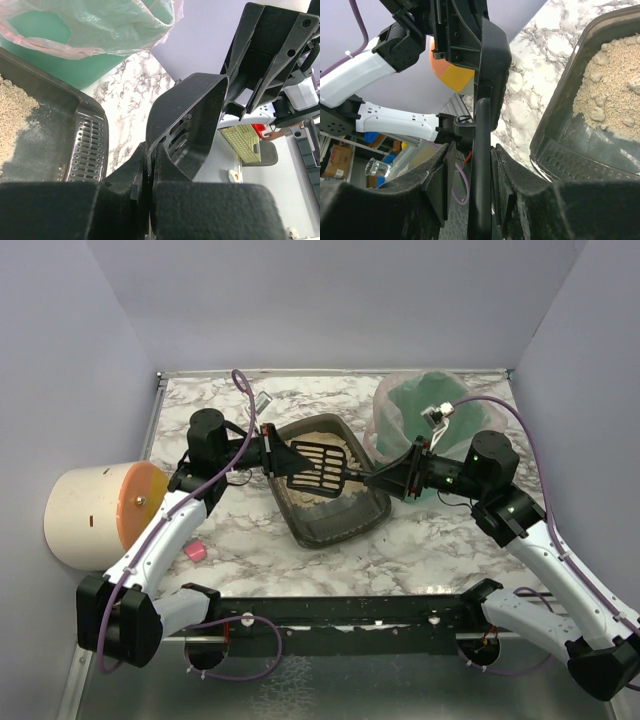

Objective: Clean the litter box

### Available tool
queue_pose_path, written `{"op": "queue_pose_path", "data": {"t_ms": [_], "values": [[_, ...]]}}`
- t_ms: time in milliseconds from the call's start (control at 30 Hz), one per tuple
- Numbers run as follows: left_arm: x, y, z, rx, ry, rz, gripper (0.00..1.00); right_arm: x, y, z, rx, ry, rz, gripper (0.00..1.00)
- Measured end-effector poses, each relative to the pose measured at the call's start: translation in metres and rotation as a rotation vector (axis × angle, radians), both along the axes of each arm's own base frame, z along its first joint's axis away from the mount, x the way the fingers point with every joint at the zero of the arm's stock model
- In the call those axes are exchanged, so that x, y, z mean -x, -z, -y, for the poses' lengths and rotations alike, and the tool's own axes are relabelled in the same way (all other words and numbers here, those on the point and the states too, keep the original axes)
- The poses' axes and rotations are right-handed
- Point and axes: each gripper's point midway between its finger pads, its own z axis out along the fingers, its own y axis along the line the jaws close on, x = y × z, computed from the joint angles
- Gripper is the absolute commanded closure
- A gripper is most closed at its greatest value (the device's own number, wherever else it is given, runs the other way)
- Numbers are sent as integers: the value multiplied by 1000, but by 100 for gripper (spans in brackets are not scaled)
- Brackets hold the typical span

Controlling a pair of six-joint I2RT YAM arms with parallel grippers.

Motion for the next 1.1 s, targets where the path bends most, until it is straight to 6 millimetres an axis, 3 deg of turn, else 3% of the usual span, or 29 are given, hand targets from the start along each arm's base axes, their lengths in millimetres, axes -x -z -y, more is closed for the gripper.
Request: {"op": "queue_pose_path", "data": {"t_ms": [333, 533, 600, 700, 933, 967, 1100], "values": [[-1, -7, 0, -4, -1, 17, 100, 2, 7, 2, 28, 0, -10, 60], [-1, -6, 0, -8, 0, 13, 100, 4, 5, 5, 31, 2, 2, 65], [-1, -6, 0, -8, 0, 13, 100, 4, 5, 5, 31, 4, 6, 71], [-1, -6, 1, -8, 2, 14, 100, 4, 5, 5, 34, 5, 10, 97], [0, -6, 1, -9, 4, 12, 100, 3, 6, 6, 36, 15, 6, 99], [0, -6, 1, -9, 4, 12, 93, 3, 6, 6, 37, 15, 6, 100], [-1, -5, 2, -13, 0, 9, 47, 2, 7, 7, 41, 20, 3, 100]]}}
